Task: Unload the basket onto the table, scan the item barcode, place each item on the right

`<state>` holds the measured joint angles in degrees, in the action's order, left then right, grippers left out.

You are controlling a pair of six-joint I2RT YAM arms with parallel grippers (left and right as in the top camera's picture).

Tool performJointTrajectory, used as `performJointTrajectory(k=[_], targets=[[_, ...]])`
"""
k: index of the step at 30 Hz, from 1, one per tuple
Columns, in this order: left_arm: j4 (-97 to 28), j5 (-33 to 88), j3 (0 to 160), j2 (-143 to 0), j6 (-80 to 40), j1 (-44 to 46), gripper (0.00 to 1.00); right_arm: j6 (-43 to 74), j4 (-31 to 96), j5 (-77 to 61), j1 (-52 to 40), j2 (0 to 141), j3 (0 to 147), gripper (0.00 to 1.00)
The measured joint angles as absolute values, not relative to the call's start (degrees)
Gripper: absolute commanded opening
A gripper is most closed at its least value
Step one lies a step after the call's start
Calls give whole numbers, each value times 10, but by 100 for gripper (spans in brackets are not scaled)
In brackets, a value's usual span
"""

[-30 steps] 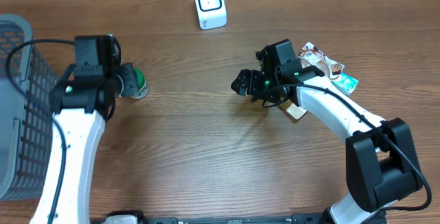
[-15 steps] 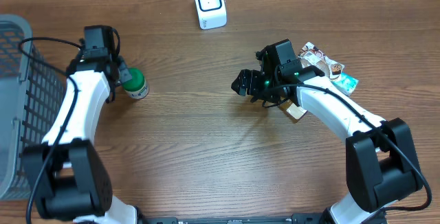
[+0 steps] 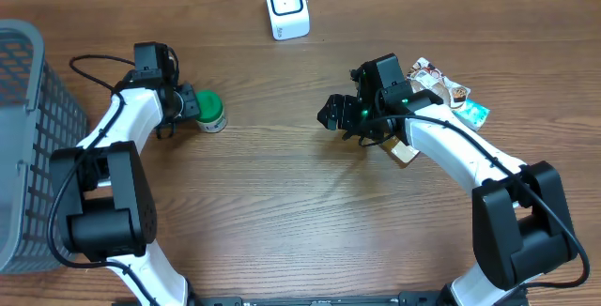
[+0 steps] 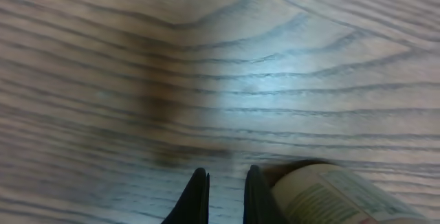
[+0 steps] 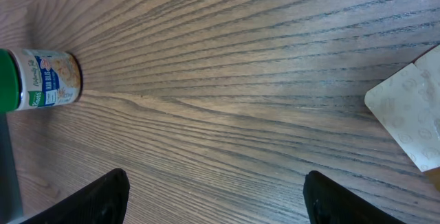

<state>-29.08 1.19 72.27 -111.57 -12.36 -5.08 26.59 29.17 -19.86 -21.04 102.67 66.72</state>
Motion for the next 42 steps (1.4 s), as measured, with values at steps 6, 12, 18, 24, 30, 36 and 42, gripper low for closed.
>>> performJointTrajectory(k=[6,12,18,24,30,36,42], targets=[[-263,59,723,-1116,-118,-33,4,266,291,-199,-210,1027,667,82],[-261,91,723,-1116,-118,14,4,266,291,-197,-210,1027,667,82],[-266,102,723,-1116,-118,80,4,266,295,-195,-210,1027,667,82],[-270,108,723,-1116,-118,117,4,237,311,-195,-210,1027,667,80],[-357,110,741,-1114,-120,89,4,168,441,-194,-211,1028,740,80],[-479,105,823,-1069,-155,23,6,78,519,-154,-242,1029,901,91],[-533,100,895,-982,-175,-50,62,-40,493,-101,-309,1027,946,100]])
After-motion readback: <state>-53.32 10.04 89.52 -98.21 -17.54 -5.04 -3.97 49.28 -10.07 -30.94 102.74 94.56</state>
